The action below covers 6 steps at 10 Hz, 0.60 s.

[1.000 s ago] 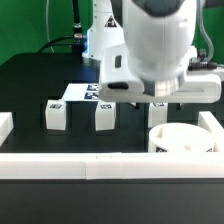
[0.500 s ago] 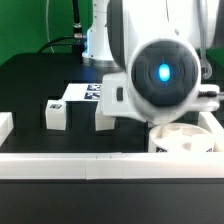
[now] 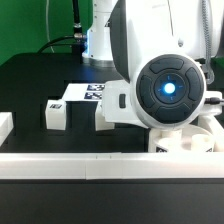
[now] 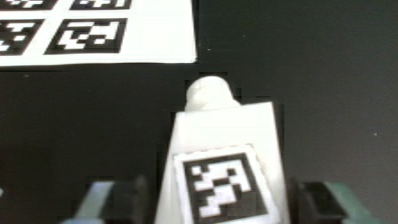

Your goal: Assemble stool

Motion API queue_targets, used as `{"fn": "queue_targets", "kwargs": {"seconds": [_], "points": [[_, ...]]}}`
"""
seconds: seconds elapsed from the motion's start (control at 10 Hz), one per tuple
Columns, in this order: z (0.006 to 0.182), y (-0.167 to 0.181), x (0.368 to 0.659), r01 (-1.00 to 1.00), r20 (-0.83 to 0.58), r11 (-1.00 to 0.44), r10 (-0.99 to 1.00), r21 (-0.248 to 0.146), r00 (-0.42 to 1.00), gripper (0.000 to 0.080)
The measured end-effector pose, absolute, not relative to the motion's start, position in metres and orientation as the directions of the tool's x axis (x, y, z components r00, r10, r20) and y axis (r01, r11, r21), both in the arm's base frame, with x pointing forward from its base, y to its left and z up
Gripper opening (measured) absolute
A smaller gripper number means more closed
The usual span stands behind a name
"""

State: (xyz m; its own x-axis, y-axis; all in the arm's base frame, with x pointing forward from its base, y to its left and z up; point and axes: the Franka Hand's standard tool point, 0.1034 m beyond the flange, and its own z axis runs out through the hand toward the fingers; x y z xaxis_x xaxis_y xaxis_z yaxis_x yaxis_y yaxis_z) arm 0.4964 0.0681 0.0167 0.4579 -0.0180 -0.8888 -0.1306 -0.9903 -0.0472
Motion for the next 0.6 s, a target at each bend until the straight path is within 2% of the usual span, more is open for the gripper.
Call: {"fn": "queue_targets", "kwargs": {"seconds": [0.1,0.3,0.4,0.6], "points": [[0.017,0.068,0.496,-0.13,-0.889,-0.99,-0.018,-0.047,0.458,0.0324],[0.018,0.069,0.497,-0.128,-0.888,-0.991,-0.015,-0.049,0.459,0.0324],[0.024,0.071,0.499,-0.12,-0.885,-0.991,-0.004,-0.059,0.466,0.0324],[0.055,0.072,0.505,-0.105,-0.883,-0.992,0.017,-0.075,0.469,0.0324]]}}
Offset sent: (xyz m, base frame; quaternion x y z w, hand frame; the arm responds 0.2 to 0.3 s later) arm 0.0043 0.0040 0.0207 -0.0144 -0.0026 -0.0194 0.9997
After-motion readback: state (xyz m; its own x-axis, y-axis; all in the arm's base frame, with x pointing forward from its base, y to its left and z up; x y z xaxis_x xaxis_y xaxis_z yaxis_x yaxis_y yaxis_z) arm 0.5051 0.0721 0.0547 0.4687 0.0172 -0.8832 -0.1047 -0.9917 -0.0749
